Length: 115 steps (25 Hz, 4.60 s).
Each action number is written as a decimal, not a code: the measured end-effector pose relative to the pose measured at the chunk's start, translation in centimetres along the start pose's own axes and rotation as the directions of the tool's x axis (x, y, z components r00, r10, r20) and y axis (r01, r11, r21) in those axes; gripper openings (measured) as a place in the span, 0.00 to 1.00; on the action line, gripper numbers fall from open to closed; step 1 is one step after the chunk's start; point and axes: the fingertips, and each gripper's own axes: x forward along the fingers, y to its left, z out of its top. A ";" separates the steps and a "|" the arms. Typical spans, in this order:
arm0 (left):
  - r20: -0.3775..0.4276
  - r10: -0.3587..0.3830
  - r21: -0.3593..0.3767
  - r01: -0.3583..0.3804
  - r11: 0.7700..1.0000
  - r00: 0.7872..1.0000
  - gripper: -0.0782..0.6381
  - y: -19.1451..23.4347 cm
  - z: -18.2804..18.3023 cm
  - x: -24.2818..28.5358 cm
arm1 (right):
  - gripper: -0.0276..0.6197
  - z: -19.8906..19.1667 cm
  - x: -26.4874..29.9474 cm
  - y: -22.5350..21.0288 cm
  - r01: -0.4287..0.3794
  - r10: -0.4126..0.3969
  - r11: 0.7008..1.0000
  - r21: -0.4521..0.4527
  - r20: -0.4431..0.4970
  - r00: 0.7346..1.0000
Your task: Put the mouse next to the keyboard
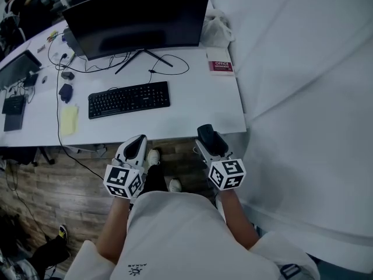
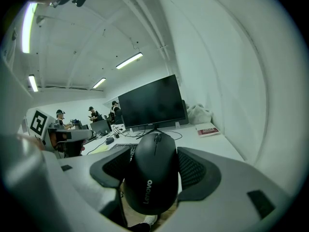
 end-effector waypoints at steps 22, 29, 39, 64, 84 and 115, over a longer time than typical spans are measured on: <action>-0.059 -0.160 0.010 0.161 0.987 0.985 0.12 7.9 3.1 10.3 | 0.52 1.1 11.4 -2.9 0.160 -0.157 0.987 0.030 -0.071 0.985; -0.096 -0.250 0.014 0.252 0.968 0.964 0.12 9.6 3.0 13.3 | 0.52 1.0 15.6 -3.6 0.223 -0.218 0.974 0.045 -0.099 0.971; -0.140 -0.337 0.008 0.341 0.940 0.931 0.12 11.1 2.2 16.6 | 0.52 -0.4 20.3 -5.4 0.291 -0.282 0.956 0.030 -0.169 0.944; -0.222 -0.266 -0.059 0.260 0.964 0.938 0.12 9.7 -0.4 21.2 | 0.52 -4.8 26.9 -9.3 0.219 -0.222 0.974 -0.047 -0.359 0.907; -0.262 -0.259 -0.068 0.250 0.966 0.930 0.12 9.8 -1.6 22.1 | 0.52 -6.8 29.4 -9.5 0.195 -0.227 0.974 -0.119 -0.412 0.882; -0.217 -0.231 -0.031 0.230 0.973 0.948 0.12 10.4 0.2 21.0 | 0.52 -4.1 27.7 -8.9 0.162 -0.194 0.980 -0.119 -0.356 0.914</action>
